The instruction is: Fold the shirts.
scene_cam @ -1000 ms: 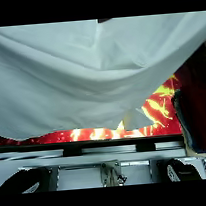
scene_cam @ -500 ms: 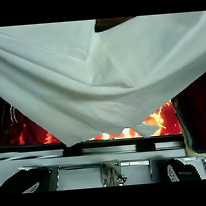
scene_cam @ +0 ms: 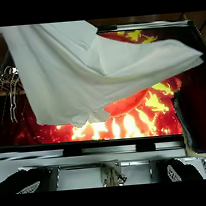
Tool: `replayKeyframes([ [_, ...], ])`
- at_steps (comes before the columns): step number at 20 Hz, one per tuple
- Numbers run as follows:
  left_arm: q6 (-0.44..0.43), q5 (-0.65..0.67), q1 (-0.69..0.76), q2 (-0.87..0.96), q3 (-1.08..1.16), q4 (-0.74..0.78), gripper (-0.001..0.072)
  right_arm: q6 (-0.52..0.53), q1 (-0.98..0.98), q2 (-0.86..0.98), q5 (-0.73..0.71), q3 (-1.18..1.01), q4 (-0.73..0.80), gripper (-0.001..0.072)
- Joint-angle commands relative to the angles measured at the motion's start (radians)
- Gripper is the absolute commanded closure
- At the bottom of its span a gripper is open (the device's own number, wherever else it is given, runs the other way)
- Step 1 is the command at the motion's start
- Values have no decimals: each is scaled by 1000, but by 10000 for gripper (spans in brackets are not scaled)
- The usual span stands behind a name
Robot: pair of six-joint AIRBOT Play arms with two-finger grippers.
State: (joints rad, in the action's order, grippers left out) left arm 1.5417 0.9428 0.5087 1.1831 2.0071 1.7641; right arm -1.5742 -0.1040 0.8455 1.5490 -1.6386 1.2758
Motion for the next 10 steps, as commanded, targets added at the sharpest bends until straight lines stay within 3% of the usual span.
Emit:
replayKeyframes([
  [1, 13, -14, -5, 193, -39, 0, 679, 0, 2, 140, 258, 61, 42, 659],
  [4, 153, 14, -5, 374, -39, -24, 676, 15, 2, 237, 153, 165, 43, 659],
  [5, 192, 31, -5, 423, -39, -52, 587, 16, 2, 270, 108, 185, 40, 659],
  [6, 225, 58, -6, 459, -39, -87, 388, 15, 2, 305, 60, 197, 40, 659],
  [7, 240, 101, -6, 481, -39, -108, 279, 15, 2, 338, 27, 197, 40, 659],
  [10, 163, 328, -44, 471, -31, -108, 143, 15, 2, 407, -6, 197, 39, 659],
])
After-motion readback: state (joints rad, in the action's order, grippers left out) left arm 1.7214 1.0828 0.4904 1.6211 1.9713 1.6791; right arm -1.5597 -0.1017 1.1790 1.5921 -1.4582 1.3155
